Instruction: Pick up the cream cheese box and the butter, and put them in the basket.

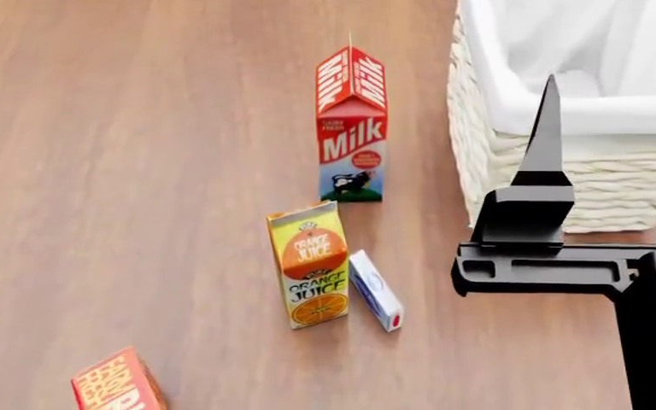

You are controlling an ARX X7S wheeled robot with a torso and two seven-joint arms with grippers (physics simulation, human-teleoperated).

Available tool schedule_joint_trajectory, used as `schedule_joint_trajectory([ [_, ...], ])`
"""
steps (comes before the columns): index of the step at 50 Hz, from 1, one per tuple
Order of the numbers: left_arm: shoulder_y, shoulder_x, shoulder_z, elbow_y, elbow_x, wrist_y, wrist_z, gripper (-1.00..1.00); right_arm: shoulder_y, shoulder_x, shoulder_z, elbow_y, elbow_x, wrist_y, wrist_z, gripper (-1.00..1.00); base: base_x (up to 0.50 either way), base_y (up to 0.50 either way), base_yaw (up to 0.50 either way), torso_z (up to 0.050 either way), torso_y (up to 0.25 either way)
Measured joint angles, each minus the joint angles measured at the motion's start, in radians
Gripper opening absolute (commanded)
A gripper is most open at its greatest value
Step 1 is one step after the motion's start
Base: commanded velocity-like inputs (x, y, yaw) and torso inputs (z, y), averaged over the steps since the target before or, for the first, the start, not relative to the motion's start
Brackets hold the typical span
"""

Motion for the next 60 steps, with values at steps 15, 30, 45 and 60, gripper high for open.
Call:
schedule_joint_trajectory([
  [15, 0.008, -0.014, 0.006, -0.005, -0.017, 0.017, -0.016, 1.0, -0.005, 0.024, -0.031, -0.002, 0.022, -0.032, 0.017, 1.0, 0.0, 0.0, 0.0, -0.004, -0.25],
  [30, 0.015, -0.021, 0.011, -0.016, -0.037, 0.036, -0.035, 1.0, -0.02, 0.038, -0.066, -0.008, 0.016, -0.063, 0.013, 1.0, 0.0, 0.0, 0.0, -0.003, -0.217],
  [45, 0.007, -0.023, -0.032, -0.04, -0.112, 0.03, -0.093, 1.0, 0.039, 0.139, -0.367, -0.061, 0.058, -0.305, 0.134, 1.0, 0.0, 0.0, 0.0, 0.0, 0.0],
  [60, 0.009, -0.042, -0.076, -0.05, -0.181, 0.035, -0.128, 1.0, 0.296, -0.06, -0.877, 0.019, 0.033, -0.407, 0.272, 1.0, 0.0, 0.0, 0.0, 0.0, 0.0],
])
